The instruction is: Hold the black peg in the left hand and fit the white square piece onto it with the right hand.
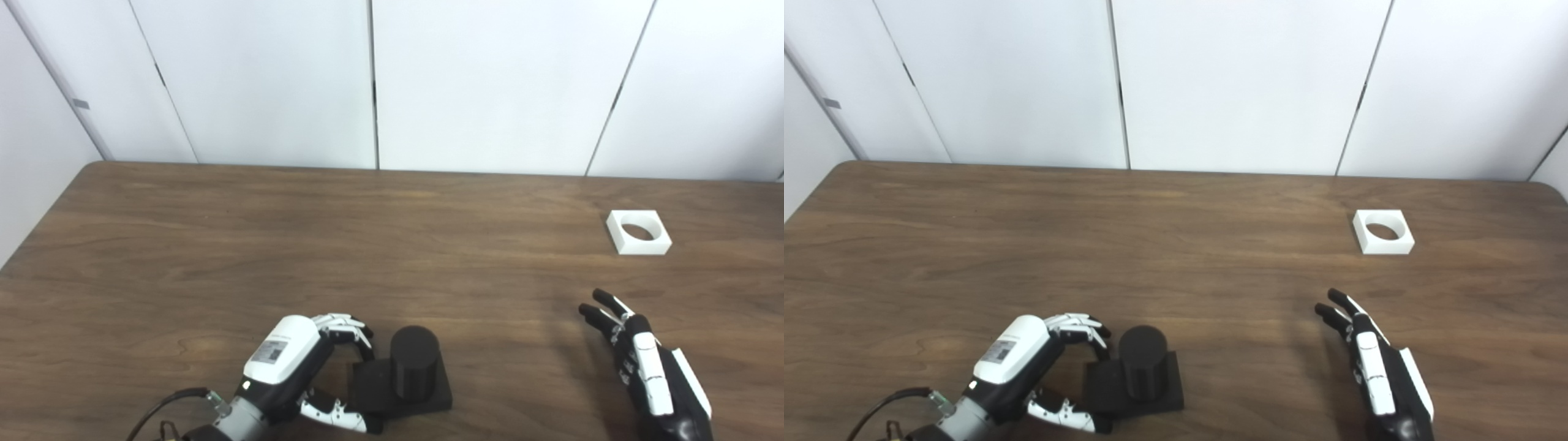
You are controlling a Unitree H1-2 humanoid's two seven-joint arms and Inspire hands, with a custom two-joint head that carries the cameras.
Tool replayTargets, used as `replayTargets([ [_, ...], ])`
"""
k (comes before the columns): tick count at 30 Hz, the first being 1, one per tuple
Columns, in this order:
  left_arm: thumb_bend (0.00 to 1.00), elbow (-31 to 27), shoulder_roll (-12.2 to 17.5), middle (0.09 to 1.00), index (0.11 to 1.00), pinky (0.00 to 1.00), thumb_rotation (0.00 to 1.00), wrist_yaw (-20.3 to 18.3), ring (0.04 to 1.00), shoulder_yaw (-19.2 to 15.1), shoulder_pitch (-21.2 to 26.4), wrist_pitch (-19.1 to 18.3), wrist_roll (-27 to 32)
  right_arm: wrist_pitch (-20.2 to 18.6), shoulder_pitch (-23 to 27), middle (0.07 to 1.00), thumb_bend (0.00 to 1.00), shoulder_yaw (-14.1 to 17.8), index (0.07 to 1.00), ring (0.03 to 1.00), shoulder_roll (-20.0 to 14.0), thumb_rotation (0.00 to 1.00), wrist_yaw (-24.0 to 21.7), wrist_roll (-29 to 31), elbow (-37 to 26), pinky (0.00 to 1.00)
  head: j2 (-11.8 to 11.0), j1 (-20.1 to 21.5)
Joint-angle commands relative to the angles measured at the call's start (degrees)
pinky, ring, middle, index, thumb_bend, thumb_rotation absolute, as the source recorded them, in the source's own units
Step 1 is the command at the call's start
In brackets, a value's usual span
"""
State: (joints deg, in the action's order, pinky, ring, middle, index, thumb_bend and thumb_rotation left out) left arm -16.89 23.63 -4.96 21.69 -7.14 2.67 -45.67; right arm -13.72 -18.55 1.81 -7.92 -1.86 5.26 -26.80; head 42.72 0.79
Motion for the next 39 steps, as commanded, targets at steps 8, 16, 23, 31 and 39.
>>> replayTargets([
  [8, 0.52, 3.3, 0.0, 0.722, 0.488, 0.85, 0.06, 0.0, 0.796, 0.5, -2.2, -3.6, -16.7, 0.7, 0.0, 0.831, 0.5, -0.2, 0.879, 0.893, 0.2, 1.0, -0.7, 0.2, -1.1, 0.99, 0.0, -0.2],
  [16, 0.52, 4.6, -0.4, 0.705, 0.487, 0.82, 0.06, 2.9, 0.774, -0.6, -2.4, -2.1, -15.6, -0.1, 0.1, 0.826, 0.5, -0.4, 0.872, 0.894, 0.5, 1.0, -0.5, -0.2, -1.5, 1.0, -0.1, 3.5],
  [23, 0.52, 4.3, 0.9, 0.716, 0.487, 0.83, 0.06, 1.7, 0.777, -2.1, -2.3, -1.4, -13.2, -0.6, 4.8, 0.842, 0.5, -1.5, 0.852, 0.858, -6.0, 0.5, -0.9, -12.8, -3.1, 0.84, -0.7, 8.9],
  [31, 0.52, 3.9, 1.1, 0.715, 0.487, 0.8, 0.06, 1.6, 0.77, -2.7, -2.8, -1.1, -11.7, -6.9, 18.5, 0.873, 0.79, -3.1, 0.847, 0.899, -20.5, 0.21, -7.6, -29.3, -0.8, 0.85, -1.6, 13.1],
  [39, 0.52, 3.0, 0.5, 0.708, 0.487, 0.78, 0.05, 1.2, 0.766, -3.0, -3.0, -1.1, -11.4, -5.0, 27.1, 0.95, 0.87, -6.8, 0.877, 0.991, -30.0, 0.16, -13.3, -38.7, 7.3, 0.98, -2.2, 14.8],
])
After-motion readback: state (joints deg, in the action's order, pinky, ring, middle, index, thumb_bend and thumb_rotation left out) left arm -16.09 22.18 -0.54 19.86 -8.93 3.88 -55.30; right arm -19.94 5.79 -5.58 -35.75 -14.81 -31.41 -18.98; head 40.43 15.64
